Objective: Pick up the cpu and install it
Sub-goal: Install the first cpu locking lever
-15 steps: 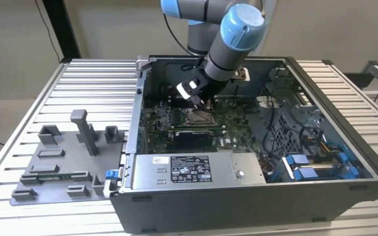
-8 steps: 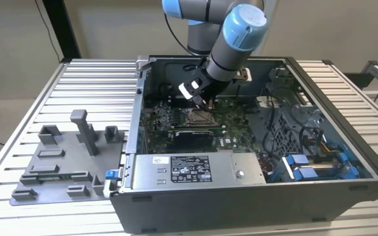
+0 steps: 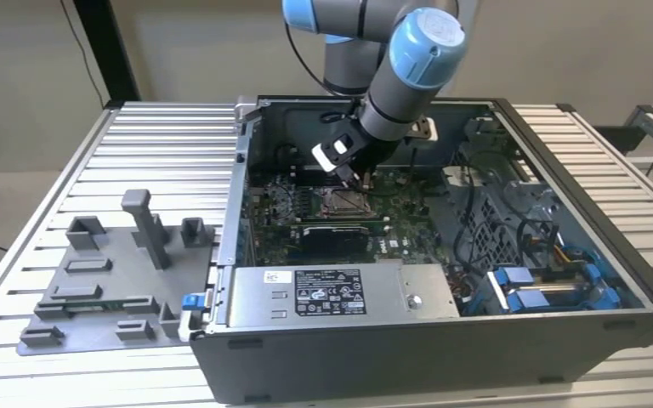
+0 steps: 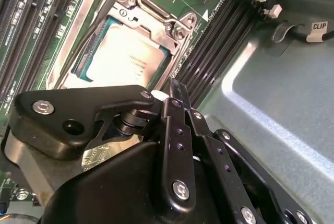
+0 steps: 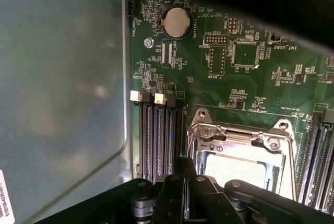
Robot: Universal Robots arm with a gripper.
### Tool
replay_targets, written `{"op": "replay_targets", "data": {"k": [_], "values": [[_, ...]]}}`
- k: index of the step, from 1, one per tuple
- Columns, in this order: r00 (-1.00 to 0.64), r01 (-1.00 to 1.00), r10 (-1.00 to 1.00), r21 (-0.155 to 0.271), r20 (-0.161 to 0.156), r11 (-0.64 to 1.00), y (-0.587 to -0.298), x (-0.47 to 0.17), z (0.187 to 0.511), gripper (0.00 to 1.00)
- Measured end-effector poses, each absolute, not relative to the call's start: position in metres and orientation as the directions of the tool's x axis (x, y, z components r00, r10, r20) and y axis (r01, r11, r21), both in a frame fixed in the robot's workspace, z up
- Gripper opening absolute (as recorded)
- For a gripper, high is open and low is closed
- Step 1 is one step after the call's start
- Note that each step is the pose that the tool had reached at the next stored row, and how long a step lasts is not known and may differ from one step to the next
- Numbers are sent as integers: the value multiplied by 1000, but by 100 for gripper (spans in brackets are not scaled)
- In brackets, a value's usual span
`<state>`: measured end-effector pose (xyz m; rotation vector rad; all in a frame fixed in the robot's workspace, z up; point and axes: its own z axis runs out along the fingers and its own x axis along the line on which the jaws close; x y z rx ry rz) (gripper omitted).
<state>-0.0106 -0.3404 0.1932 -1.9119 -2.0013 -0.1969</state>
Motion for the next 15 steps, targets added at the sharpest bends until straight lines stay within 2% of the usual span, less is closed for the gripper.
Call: {"op": "replay_targets", "data": {"k": [15], "values": [[-15, 986, 935, -149, 353, 72, -340, -7, 192, 0]]}}
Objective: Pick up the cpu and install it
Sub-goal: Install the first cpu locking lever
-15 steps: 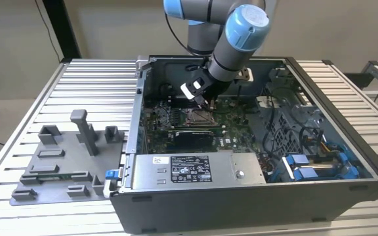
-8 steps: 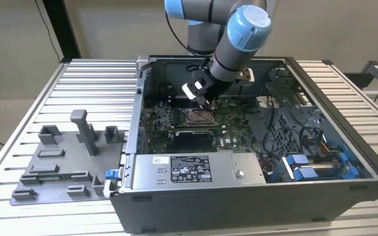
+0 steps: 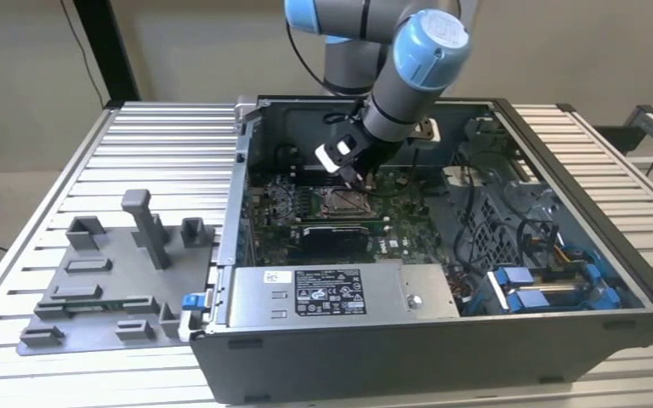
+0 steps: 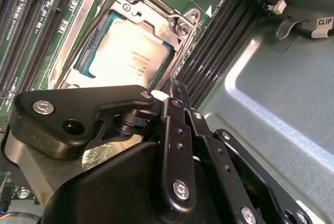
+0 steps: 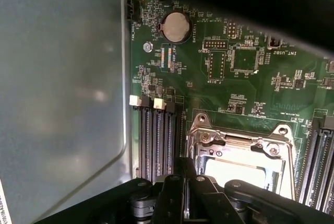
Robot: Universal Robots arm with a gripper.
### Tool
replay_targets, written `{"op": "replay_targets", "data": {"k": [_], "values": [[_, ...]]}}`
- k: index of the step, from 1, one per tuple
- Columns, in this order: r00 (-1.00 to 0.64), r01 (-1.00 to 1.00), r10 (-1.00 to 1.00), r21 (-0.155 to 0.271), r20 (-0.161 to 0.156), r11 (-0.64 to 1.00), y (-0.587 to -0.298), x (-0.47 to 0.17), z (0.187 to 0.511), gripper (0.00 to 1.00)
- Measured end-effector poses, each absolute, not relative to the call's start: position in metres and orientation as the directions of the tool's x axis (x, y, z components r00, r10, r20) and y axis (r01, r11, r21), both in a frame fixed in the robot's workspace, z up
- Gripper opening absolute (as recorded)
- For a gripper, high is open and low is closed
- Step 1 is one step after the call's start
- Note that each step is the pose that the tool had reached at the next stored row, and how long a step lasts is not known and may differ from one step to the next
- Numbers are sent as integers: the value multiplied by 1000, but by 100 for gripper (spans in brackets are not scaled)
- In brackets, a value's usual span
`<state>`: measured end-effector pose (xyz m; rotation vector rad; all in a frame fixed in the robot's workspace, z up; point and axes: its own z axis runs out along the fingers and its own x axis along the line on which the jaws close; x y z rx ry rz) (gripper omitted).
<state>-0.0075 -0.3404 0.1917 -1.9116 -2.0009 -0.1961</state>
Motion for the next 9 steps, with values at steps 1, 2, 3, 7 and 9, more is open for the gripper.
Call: {"op": "replay_targets", "data": {"k": [1, 2, 3, 7, 9], "values": [[-15, 986, 935, -149, 353, 72, -340, -7, 192, 0], [-15, 986, 935, -149, 353, 72, -340, -7, 191, 0], [-15, 986, 935, -149, 353, 72, -340, -6, 191, 0], [-15, 986, 935, -149, 353, 72, -340, -4, 191, 0], [-15, 986, 935, -149, 353, 72, -340, -3, 190, 0]]}}
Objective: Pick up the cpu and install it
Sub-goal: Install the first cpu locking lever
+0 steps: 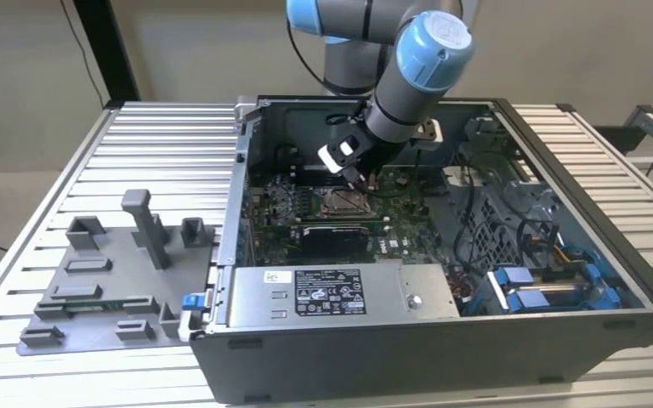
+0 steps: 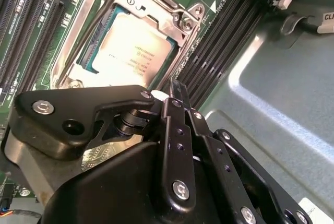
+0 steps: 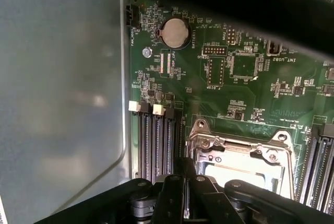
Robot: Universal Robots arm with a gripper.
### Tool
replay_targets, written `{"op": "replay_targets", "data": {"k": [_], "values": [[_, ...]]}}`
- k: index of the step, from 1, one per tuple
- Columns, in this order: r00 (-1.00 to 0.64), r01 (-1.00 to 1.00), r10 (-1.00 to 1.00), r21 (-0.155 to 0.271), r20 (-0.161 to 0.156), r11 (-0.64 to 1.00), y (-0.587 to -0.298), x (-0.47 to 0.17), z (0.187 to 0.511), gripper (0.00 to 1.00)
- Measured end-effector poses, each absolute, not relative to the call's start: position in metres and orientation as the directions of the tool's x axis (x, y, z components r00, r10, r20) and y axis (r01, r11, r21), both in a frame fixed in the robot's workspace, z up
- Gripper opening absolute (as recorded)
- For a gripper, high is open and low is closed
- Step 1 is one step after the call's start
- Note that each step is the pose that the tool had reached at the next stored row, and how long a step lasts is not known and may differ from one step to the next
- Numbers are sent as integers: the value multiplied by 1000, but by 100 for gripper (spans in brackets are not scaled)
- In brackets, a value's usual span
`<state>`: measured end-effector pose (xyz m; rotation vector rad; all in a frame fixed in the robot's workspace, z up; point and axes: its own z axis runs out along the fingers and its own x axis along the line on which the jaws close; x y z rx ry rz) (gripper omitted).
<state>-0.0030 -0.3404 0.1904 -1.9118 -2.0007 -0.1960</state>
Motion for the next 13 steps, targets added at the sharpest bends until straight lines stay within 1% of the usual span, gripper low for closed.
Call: {"op": "replay_targets", "data": {"k": [13], "values": [[-17, 987, 935, -144, 355, 73, -340, 2, 189, 0]]}}
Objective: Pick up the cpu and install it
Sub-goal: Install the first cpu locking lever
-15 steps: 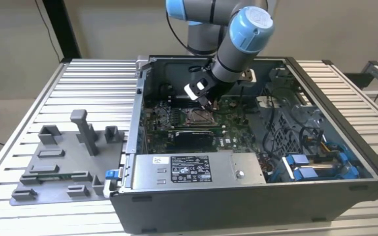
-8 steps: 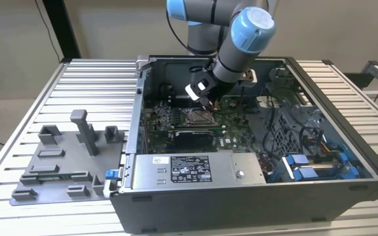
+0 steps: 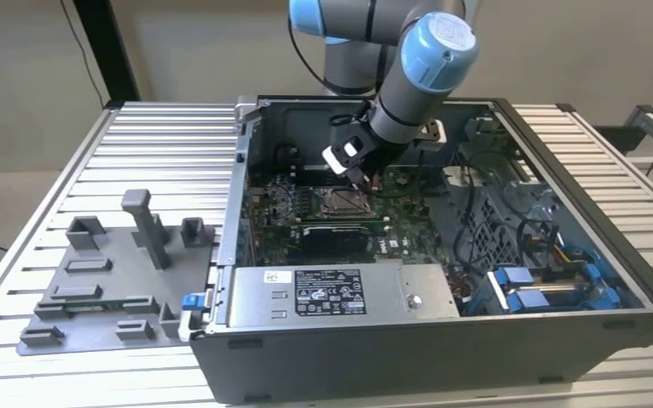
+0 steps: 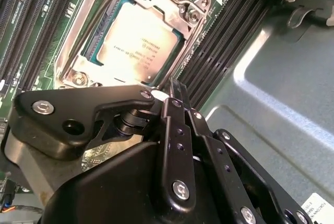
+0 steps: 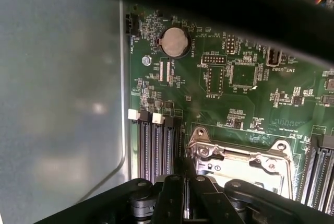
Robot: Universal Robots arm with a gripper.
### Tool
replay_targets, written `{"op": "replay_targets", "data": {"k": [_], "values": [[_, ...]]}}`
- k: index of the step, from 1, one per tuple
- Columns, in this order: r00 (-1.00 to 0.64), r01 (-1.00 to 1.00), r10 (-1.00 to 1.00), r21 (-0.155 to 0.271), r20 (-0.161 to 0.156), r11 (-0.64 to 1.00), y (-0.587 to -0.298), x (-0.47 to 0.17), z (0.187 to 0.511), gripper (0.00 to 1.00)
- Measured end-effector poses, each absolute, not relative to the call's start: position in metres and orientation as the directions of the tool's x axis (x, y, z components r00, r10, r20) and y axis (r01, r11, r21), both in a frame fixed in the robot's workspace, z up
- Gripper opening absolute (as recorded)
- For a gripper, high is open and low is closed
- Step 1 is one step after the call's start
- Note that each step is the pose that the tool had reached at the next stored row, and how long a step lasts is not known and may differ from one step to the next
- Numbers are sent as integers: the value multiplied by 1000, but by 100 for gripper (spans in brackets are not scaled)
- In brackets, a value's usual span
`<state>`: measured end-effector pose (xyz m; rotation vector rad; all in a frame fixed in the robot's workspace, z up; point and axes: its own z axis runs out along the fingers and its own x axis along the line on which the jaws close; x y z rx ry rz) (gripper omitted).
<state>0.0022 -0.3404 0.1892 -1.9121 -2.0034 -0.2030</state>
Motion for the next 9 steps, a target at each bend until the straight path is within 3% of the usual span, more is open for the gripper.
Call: {"op": "replay_targets", "data": {"k": [9], "values": [[-25, 990, 933, -121, 360, 73, -339, 4, 189, 0]]}}
